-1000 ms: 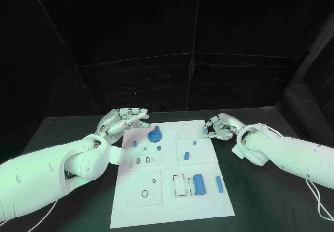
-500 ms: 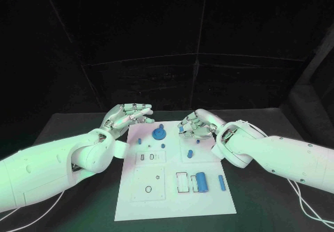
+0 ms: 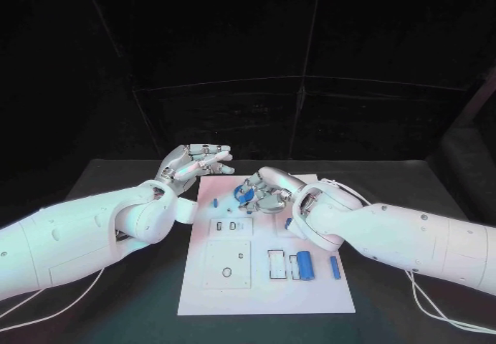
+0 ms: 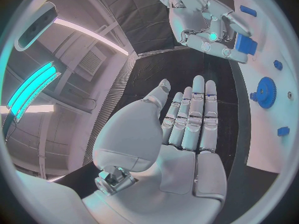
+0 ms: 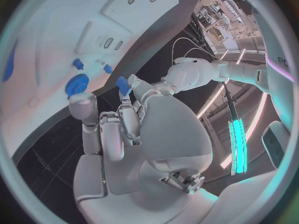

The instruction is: Assemble the parts on the task board

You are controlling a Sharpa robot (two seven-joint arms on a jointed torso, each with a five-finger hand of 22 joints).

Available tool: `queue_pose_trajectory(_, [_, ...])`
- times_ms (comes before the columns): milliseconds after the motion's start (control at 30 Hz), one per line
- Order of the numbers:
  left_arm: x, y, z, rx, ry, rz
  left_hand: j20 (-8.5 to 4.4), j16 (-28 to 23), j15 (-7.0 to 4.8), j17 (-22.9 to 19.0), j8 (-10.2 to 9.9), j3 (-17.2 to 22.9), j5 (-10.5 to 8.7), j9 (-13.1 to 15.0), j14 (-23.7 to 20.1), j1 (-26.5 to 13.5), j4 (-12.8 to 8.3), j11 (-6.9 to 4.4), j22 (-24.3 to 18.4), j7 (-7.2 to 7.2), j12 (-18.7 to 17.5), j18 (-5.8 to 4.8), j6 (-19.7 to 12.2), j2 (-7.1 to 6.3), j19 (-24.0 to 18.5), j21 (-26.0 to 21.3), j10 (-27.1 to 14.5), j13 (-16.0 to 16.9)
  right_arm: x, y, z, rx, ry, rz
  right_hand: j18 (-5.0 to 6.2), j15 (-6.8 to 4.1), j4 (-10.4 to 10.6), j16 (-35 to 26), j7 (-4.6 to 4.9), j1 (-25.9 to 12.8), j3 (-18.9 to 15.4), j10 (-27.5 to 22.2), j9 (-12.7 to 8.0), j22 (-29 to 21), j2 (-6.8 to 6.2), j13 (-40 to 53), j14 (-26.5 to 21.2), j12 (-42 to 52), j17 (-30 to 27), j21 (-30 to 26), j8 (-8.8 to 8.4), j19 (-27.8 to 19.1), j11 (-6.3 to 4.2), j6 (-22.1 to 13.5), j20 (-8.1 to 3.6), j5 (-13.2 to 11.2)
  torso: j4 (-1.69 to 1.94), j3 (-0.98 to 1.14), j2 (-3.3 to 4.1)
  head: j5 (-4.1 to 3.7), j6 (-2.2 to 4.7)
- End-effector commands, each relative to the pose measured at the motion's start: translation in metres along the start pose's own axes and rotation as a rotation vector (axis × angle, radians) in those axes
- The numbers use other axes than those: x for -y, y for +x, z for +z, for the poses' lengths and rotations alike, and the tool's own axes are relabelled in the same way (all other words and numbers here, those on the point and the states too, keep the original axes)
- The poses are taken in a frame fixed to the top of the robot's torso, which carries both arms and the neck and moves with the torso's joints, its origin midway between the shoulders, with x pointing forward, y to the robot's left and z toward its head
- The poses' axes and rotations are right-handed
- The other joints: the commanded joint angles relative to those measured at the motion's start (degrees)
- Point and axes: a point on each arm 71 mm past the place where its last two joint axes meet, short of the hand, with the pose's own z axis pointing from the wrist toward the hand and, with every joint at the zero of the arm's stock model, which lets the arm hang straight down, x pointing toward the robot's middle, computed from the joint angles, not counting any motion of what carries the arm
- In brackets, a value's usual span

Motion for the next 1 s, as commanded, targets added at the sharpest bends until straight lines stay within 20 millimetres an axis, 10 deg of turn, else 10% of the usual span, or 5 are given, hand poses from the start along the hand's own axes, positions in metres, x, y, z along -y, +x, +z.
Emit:
queue_pose_trajectory(33, [0.003,-0.002,0.001,0.012,0.018,0.002,0.14,-0.30,0.01,0.06,-0.23,0.08,0.10,-0.03,0.40,-0.39,-0.24,0.03,-0.09,0.39,-0.18,0.82,0.28,0.07,0.42,-0.34,0.43,-0.05,0.004,0.011,0.002,-0.050,0.037,-0.068,-0.67,-0.29,-0.09,0.03,-0.54,-0.59,0.32,-0.39,0.38,-0.07,-0.06,-0.10,4.80,-0.21,9.26,0.03,0.23,-0.14,-0.08,0.66,-0.30,-0.39,0.19,-0.09,-0.10,0.30,-0.39])
queue_pose_trajectory(1000, [0.004,-0.007,0.002,0.035,0.022,-0.004,0.18,-0.63,0.08,0.10,-0.21,0.22,0.10,-0.02,0.02,-0.46,-0.37,0.02,-0.24,0.37,-0.20,0.78,0.47,0.08,0.23,-0.53,0.65,-0.04,0.007,0.052,0.008,-0.121,0.080,-0.167,-0.61,-0.28,-0.08,-0.09,-0.51,-0.83,0.42,-0.84,0.37,-0.42,-0.05,-0.73,4.74,-0.71,9.00,-0.17,0.15,-0.33,-0.05,0.69,-0.29,-0.54,-0.03,0.01,-0.02,1.67,-1.84])
